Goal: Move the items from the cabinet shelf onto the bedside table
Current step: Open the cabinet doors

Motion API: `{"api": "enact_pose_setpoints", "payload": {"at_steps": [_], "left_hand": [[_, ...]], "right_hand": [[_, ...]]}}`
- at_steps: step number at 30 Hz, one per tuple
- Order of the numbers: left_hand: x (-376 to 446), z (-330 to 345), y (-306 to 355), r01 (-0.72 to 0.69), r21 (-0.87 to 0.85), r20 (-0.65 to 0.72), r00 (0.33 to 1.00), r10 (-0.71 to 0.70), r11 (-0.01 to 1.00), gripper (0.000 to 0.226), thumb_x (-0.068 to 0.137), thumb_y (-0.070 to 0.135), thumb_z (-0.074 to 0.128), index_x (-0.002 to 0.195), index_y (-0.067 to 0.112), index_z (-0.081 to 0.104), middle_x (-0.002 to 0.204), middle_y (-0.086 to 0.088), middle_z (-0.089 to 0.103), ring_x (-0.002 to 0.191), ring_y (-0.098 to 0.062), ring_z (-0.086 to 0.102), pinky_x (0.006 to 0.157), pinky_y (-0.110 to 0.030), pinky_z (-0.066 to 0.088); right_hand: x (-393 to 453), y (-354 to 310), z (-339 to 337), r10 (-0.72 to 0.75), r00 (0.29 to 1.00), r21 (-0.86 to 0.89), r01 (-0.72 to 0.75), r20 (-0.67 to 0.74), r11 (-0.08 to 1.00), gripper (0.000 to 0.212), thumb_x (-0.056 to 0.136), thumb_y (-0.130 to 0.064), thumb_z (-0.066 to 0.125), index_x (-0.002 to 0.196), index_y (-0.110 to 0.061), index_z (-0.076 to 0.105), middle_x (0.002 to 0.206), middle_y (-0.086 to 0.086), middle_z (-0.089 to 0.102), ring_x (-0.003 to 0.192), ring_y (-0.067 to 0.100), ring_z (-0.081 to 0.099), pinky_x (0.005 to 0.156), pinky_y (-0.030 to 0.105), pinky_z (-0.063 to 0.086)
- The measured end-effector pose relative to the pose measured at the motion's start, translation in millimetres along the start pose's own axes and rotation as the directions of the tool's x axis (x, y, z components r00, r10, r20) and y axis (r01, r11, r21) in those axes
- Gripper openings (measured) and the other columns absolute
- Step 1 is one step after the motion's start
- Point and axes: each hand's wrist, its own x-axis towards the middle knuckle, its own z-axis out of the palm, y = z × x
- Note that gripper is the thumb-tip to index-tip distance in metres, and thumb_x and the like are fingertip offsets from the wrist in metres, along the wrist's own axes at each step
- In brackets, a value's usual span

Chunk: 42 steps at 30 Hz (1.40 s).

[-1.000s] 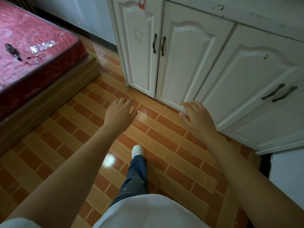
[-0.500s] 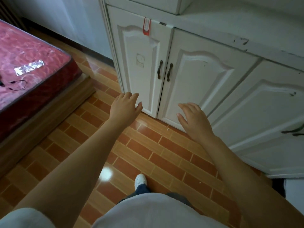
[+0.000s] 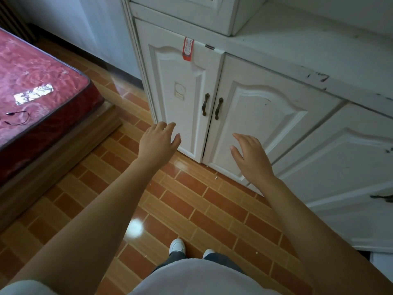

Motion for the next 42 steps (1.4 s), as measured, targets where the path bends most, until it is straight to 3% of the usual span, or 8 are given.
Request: {"api": "enact_pose_setpoints", "payload": {"at_steps": [14,20,23,28,33,42], "left_hand": [[30,34,52,0.097,-0.169,0.007,0.995,-0.097,0.981,0.047,0.097,0.039,0.036,0.138,0.017,0.04,0.138,-0.007,0.047,0.127,-0.024,0.043,0.1,-0.038,0.041],[61,78,41,0.069,-0.259,-0.001,0.997,-0.071,0.964,0.046,0.097,0.038,0.037,0.138,0.018,0.039,0.141,-0.006,0.044,0.128,-0.023,0.043,0.101,-0.038,0.039],[83,118,24,0.033,-0.258,-0.022,0.999,-0.04,0.966,0.046,0.097,0.037,0.038,0.139,0.018,0.039,0.141,-0.006,0.044,0.128,-0.023,0.042,0.102,-0.037,0.038],[132,208,-13,-0.038,-0.217,-0.048,0.998,0.028,0.975,0.047,0.097,0.037,0.039,0.139,0.017,0.038,0.14,-0.007,0.045,0.127,-0.022,0.043,0.102,-0.037,0.038],[183,287,-40,-0.135,-0.192,-0.109,0.987,0.115,0.972,0.048,0.096,0.037,0.039,0.14,0.016,0.036,0.139,-0.008,0.044,0.129,-0.022,0.039,0.104,-0.036,0.035],[238,357,-53,-0.264,-0.127,-0.262,0.939,0.224,0.956,0.053,0.095,0.035,0.043,0.142,0.014,0.032,0.14,-0.008,0.042,0.13,-0.022,0.037,0.105,-0.034,0.033]], "right_hand": [[37,56,-2,-0.011,1.0,0.233,0.016,-0.023,0.972,0.044,0.097,-0.033,0.036,0.139,-0.018,0.036,0.142,0.001,0.042,0.132,0.014,0.035,0.1,0.022,0.026],[67,80,45,0.014,0.998,0.365,0.011,-0.065,0.931,0.043,0.097,-0.033,0.039,0.138,-0.02,0.037,0.141,-0.001,0.043,0.131,0.014,0.038,0.108,0.031,0.033],[88,99,91,0.014,0.996,0.379,0.021,-0.089,0.925,0.043,0.096,-0.034,0.039,0.137,-0.021,0.037,0.142,-0.001,0.043,0.131,0.014,0.038,0.106,0.029,0.034],[130,139,179,-0.004,0.99,0.305,0.048,-0.144,0.951,0.043,0.097,-0.032,0.037,0.138,-0.021,0.035,0.142,-0.001,0.041,0.131,0.011,0.035,0.1,0.019,0.028],[174,177,249,-0.074,0.968,0.179,0.119,-0.239,0.977,0.045,0.097,-0.031,0.039,0.14,-0.016,0.034,0.143,0.002,0.039,0.133,0.013,0.031,0.104,0.019,0.022],[224,217,300,-0.207,0.888,-0.041,0.208,-0.412,0.977,0.056,0.093,-0.04,0.031,0.138,-0.008,0.037,0.143,0.009,0.04,0.135,0.022,0.029,0.11,0.023,0.012]]}}
